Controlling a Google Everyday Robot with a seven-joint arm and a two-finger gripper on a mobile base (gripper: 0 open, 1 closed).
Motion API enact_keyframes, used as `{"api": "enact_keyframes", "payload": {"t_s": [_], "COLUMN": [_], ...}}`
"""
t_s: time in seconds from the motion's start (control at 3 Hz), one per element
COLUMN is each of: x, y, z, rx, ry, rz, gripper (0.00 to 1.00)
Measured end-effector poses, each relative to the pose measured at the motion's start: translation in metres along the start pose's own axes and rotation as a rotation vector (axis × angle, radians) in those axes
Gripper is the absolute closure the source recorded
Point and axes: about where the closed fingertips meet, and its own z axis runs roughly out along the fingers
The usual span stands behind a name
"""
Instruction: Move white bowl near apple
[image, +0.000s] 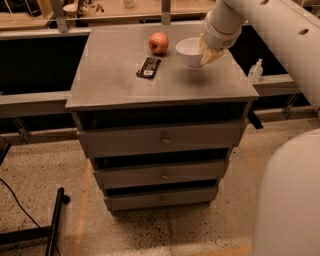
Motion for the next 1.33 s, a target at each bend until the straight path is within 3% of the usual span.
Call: {"api": "enact_keyframes", "payload": {"t_s": [0.33,0.67,1.33], "x": [0.005,0.005,0.017], "y": [-0.040,-0.040,-0.065], "z": [0.011,0.011,0.038], "rx": [0.139,0.138,0.213], "ry": [0.009,0.009,0.043], "rz": [-0.029,-0.029,-0.077], "gripper": [1.00,1.00,1.00]}}
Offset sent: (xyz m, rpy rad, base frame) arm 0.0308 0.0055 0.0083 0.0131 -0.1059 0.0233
